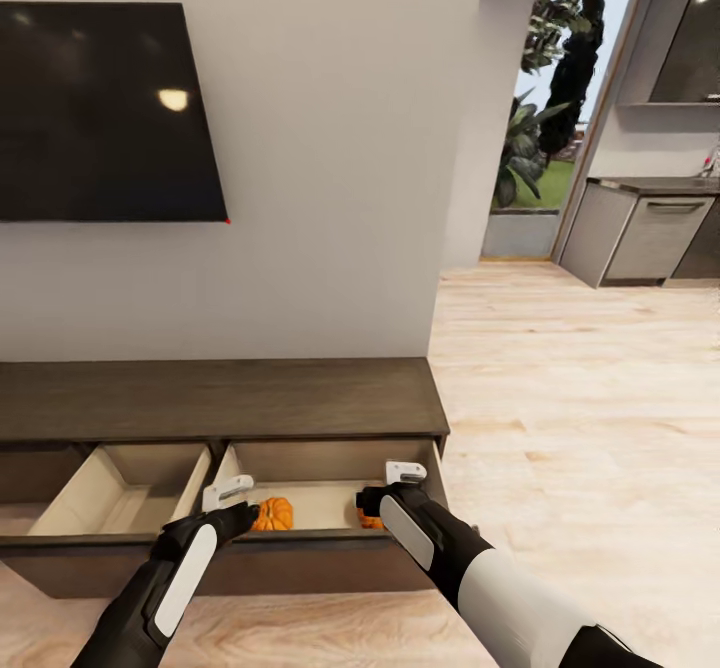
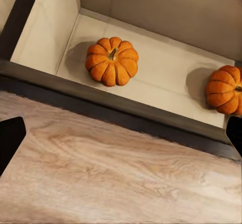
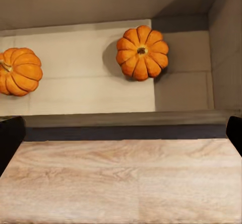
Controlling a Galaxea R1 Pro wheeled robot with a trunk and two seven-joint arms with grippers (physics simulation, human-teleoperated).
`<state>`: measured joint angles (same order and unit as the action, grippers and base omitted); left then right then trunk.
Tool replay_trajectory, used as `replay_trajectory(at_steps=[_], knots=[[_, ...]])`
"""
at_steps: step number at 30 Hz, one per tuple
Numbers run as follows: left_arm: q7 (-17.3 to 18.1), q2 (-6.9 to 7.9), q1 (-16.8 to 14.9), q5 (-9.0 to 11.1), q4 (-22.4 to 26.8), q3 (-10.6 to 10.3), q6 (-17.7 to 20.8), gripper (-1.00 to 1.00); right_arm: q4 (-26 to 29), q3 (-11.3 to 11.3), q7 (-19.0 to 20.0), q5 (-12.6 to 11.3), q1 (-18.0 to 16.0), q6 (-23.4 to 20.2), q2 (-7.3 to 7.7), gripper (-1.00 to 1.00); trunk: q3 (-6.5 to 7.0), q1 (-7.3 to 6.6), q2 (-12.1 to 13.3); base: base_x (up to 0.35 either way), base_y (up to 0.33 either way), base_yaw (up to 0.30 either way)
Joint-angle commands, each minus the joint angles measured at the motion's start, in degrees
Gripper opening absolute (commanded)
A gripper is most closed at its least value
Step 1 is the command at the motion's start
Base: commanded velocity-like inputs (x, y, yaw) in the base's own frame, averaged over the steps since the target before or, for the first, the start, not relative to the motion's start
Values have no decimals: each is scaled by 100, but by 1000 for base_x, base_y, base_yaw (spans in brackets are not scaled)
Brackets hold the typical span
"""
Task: Place each of the two pumpkins and all three candles from the living room inside a cabinet in the living room (use any cabinet), then make sure every cabinet is closed, and position the cauldron so it is next to a table in the living room.
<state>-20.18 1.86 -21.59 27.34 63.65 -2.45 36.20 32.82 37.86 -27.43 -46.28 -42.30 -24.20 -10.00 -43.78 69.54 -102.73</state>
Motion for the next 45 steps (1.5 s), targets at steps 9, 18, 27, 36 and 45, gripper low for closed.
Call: replay_trajectory(at_steps=[9,18,27,36,45], knots=[[-56,1,-3,61,14,-18,10,100,0,20,-43,-31,-6,-15,0,100,-5,-4,-3,-300,0,0],[-48,-7,-3,61,16,-18,6,100,-3,20,-43,-31,-6,-15,0,100,-113,128,-244,-292,0,0],[-38,-3,-3,61,18,-22,-11,100,0,20,-43,-26,-6,-7,0,100,-275,326,-605,-132,0,0],[-16,-2,-3,56,17,-32,-78,100,-3,27,-43,-4,-6,91,0,100,-436,524,-966,-4,0,0],[-2,-2,-3,-3,-53,-72,-298,100,-24,67,-43,43,39,343,0,100,-598,721,-1327,0,0,0]])
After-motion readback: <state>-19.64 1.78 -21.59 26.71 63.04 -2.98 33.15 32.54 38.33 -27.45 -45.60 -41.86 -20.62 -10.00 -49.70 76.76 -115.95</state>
